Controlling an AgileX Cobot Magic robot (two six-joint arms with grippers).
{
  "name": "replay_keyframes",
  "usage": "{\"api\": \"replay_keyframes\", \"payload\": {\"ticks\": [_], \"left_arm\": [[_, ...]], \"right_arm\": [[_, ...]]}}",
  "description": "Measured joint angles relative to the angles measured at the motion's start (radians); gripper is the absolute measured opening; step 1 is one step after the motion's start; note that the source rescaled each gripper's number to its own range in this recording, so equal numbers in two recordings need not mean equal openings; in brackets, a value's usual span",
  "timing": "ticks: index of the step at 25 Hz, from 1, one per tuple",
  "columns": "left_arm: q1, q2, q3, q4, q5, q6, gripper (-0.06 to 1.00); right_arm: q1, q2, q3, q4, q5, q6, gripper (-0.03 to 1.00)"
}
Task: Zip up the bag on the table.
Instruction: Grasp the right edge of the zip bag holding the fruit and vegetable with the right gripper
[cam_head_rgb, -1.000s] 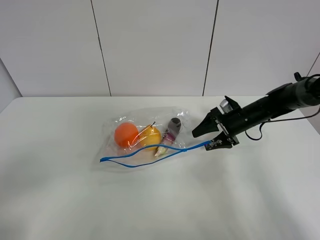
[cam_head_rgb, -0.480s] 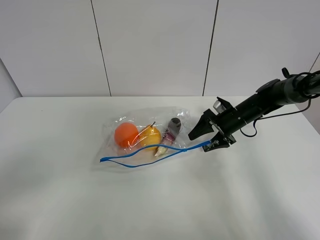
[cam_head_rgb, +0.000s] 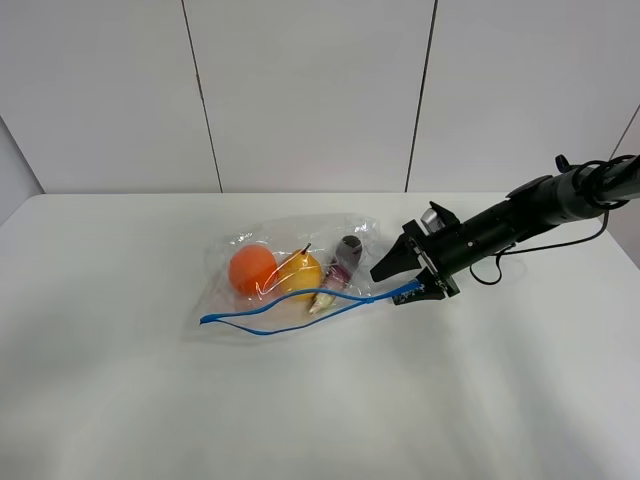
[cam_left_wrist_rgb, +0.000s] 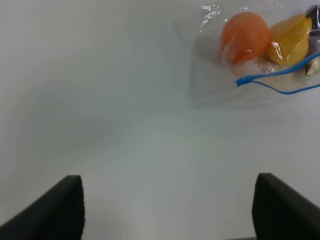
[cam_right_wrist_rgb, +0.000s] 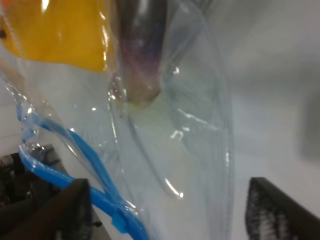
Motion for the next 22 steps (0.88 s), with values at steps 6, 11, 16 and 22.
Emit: {"api": "replay_keyframes", "payload": {"ticks": [6, 11, 16, 22], "left_arm": [[0.000, 0.000, 0.000, 0.000, 0.000, 0.000, 0.89], [0.000, 0.000, 0.000, 0.000, 0.000, 0.000, 0.89], [0.000, 0.000, 0.000, 0.000, 0.000, 0.000, 0.89], [0.000, 0.000, 0.000, 0.000, 0.000, 0.000, 0.89]], "right_arm": [[-0.001, 0.000, 0.000, -0.031, 0.001, 0.036, 0.66], [-0.001, 0.000, 0.000, -0.036, 0.001, 0.041, 0.57], [-0.001, -0.001, 0.000, -0.064, 0.001, 0.058, 0.55], [-0.001, -0.017, 0.000, -0.074, 0.001, 0.048, 0.55]]}}
